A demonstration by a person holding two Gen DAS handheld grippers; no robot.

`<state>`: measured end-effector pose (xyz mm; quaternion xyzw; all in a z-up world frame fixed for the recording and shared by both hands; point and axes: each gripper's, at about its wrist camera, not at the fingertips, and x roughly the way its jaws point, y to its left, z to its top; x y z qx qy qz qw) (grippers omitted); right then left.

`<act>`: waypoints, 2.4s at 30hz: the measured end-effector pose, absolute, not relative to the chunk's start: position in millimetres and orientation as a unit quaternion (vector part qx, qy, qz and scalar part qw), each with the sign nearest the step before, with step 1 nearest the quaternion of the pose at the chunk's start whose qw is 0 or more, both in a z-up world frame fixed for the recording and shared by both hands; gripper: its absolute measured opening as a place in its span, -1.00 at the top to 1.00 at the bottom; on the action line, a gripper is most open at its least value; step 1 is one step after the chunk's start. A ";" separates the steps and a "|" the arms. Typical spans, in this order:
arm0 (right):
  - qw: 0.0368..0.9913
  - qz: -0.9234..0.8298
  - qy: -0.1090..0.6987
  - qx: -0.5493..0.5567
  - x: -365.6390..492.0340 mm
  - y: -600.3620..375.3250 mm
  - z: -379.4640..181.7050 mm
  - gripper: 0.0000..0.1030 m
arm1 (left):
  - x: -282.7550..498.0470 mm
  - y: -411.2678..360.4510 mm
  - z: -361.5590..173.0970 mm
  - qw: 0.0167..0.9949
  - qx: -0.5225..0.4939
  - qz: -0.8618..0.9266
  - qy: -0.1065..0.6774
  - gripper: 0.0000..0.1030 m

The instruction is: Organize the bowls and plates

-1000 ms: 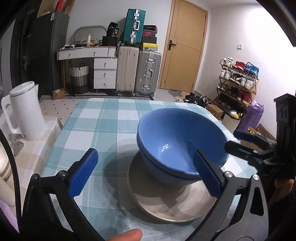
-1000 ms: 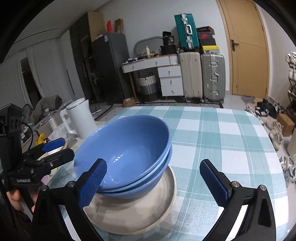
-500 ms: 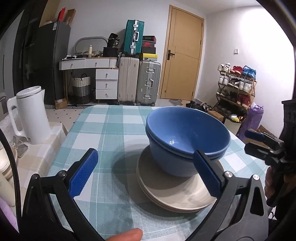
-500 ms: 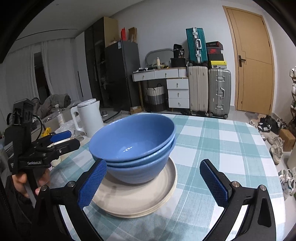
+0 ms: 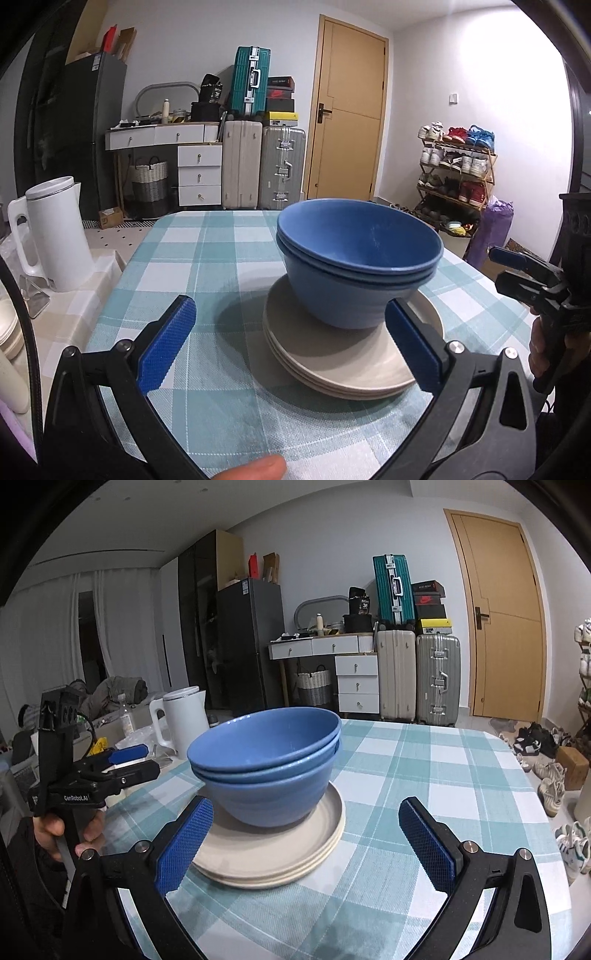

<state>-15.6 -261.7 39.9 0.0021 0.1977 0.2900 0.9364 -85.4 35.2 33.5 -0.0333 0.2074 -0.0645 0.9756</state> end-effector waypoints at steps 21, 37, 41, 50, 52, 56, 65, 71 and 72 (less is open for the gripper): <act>0.937 0.298 0.184 -0.008 -26.6 -265.0 24.4 -0.99 | -96.8 41.2 23.1 0.978 -0.054 -0.075 0.186 -0.99; 0.938 0.297 0.180 -0.010 -28.2 -264.2 24.7 -0.99 | -89.9 38.3 20.6 0.977 -0.038 -0.083 0.191 -0.99; 0.937 0.298 0.180 -0.011 -28.9 -264.8 25.1 -0.99 | -90.6 37.6 20.5 0.977 -0.038 -0.083 0.191 -0.99; 0.937 0.299 0.180 -0.010 -29.1 -265.0 24.8 -0.99 | -90.6 37.6 20.5 0.978 -0.038 -0.084 0.190 -0.99; 0.937 0.298 0.180 -0.010 -29.3 -264.8 24.9 -0.99 | -89.8 37.6 20.1 0.977 -0.037 -0.083 0.191 -0.99; 0.937 0.298 0.181 -0.010 -29.0 -264.9 24.7 -0.99 | -90.7 37.6 20.4 0.977 -0.039 -0.083 0.190 -0.99; 0.937 0.299 0.180 -0.011 -29.0 -264.9 24.9 -0.99 | -92.3 35.3 19.5 0.978 -0.035 -0.083 0.191 -0.99; 0.937 0.298 0.180 -0.010 -28.9 -264.9 24.8 -0.99 | -92.4 35.0 19.3 0.978 -0.035 -0.083 0.191 -0.99; 0.937 0.298 0.180 -0.010 -29.1 -265.0 24.8 -0.99 | -92.3 35.0 19.2 0.977 -0.035 -0.083 0.191 -0.99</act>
